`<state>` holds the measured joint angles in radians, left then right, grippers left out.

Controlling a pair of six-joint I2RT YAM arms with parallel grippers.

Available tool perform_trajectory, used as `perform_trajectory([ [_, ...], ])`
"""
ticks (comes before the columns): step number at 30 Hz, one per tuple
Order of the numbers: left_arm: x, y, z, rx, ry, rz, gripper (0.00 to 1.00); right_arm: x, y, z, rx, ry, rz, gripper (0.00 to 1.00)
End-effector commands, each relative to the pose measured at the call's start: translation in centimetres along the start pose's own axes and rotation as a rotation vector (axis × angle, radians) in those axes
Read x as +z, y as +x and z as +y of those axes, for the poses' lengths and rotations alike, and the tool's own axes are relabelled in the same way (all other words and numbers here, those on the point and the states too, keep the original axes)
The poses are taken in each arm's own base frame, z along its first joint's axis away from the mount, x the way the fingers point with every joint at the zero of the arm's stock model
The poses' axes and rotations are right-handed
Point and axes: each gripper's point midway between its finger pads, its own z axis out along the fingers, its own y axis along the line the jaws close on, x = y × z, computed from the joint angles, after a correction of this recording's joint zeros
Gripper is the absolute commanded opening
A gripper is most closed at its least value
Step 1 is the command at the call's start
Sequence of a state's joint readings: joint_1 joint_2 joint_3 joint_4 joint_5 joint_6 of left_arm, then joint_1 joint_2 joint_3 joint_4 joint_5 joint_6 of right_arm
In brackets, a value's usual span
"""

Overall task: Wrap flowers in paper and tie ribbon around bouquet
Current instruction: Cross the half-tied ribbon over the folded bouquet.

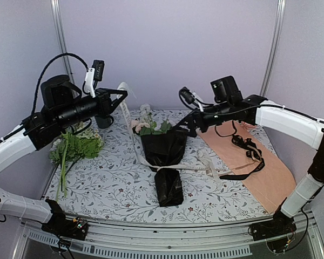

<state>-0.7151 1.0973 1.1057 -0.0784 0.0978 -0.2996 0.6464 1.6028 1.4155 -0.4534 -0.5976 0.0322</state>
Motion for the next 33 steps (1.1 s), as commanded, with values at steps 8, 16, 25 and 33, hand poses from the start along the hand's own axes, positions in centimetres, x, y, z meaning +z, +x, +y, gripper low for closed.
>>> perform_trajectory([
  [8,-0.2,-3.9,-4.1,0.058,0.185,-0.130,0.00,11.9,-0.2,8.0,-0.295,-0.446,-0.115,0.95],
  [16,-0.5,-4.4,-4.4,0.065,0.194,-0.145,0.00,15.9,2.0,5.9,-0.176,-0.473,-0.059,0.69],
  [25,-0.1,-2.6,-0.4,0.046,-0.010,-0.082,0.00,15.1,3.4,6.5,-0.123,-0.515,-0.043,0.00],
  [33,-0.6,16.6,10.4,-0.168,-0.403,0.374,0.11,11.7,4.1,9.0,-0.129,-0.595,-0.038,0.00],
])
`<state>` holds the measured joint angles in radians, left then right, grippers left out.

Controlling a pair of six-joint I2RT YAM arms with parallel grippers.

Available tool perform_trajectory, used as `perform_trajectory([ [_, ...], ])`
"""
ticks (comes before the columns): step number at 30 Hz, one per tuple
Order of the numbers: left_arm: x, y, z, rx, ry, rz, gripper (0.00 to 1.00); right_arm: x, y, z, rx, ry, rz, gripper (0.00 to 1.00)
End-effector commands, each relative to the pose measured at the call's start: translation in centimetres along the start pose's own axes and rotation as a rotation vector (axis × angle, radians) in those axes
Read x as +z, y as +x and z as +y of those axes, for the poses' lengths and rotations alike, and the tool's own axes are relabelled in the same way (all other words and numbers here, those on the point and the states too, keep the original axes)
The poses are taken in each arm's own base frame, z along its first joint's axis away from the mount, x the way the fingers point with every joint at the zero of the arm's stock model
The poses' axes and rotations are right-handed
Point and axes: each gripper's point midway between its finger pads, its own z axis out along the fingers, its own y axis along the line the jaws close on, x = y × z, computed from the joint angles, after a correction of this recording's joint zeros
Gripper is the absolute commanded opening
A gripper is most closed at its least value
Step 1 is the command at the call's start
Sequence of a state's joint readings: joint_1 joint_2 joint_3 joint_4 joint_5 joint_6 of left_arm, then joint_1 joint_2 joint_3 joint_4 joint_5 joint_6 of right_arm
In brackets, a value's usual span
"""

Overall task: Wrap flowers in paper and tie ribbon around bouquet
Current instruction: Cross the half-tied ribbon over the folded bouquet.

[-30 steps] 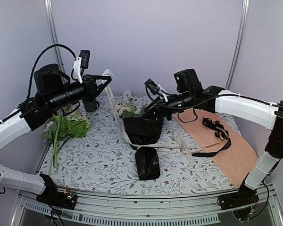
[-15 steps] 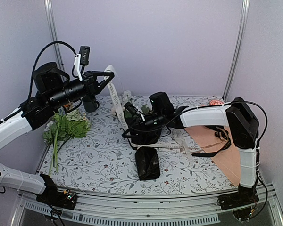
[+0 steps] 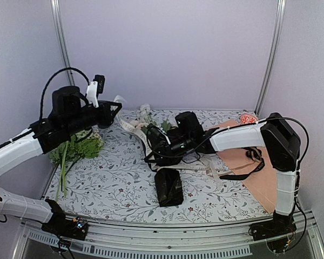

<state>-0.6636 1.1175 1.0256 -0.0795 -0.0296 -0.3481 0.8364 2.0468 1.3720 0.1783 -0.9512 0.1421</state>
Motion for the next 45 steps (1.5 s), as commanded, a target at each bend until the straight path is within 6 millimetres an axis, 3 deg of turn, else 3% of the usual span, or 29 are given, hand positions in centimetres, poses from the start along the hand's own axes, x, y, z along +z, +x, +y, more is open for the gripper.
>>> perform_trajectory([
  [1,0.4,15.4,6.0,-0.103,-0.208,0.382,0.20,-1.8,-2.8,4.3,-0.078,-0.092,-0.053,0.00],
  [2,0.2,17.8,6.0,-0.106,-0.196,0.425,0.30,-1.9,-2.7,4.7,-0.079,-0.109,-0.050,0.00],
  [4,-0.3,20.7,5.9,-0.076,-0.208,0.465,0.51,-1.9,-2.4,5.0,-0.076,-0.129,-0.042,0.00],
  [7,-1.6,21.0,6.7,-0.035,-0.265,0.438,0.66,-1.8,-2.0,5.0,-0.066,-0.150,-0.030,0.00],
  [10,-2.3,18.6,5.7,0.054,-0.193,0.327,0.69,-1.7,-1.7,5.3,-0.053,-0.192,-0.019,0.00],
  [15,-2.7,16.4,-1.4,0.329,0.120,0.128,0.71,-1.5,-1.6,4.9,-0.038,-0.181,-0.022,0.00],
  [20,-0.9,17.9,-4.1,0.394,0.277,0.038,0.81,-1.3,-1.4,4.3,-0.016,-0.159,-0.021,0.00],
  [25,2.5,20.0,-4.7,0.396,0.294,0.053,0.86,-1.3,-1.3,3.7,0.000,-0.150,-0.026,0.00],
  [28,3.3,19.7,-5.5,0.384,0.326,0.002,0.87,-1.3,-1.2,3.5,0.010,-0.148,-0.027,0.00],
  [33,4.8,21.0,-6.5,0.359,0.383,0.018,0.85,-1.4,-1.1,3.2,0.017,-0.142,-0.029,0.00],
  [35,5.0,21.4,-7.2,0.326,0.421,0.030,0.80,-1.5,-1.2,3.0,0.020,-0.138,-0.032,0.00],
  [40,4.4,21.8,-7.6,0.237,0.455,0.036,0.40,-2.0,-1.5,2.3,0.027,-0.111,-0.050,0.00],
  [45,4.3,22.1,-8.1,0.227,0.479,0.034,0.36,-2.0,-1.7,2.0,0.034,-0.107,-0.057,0.00],
])
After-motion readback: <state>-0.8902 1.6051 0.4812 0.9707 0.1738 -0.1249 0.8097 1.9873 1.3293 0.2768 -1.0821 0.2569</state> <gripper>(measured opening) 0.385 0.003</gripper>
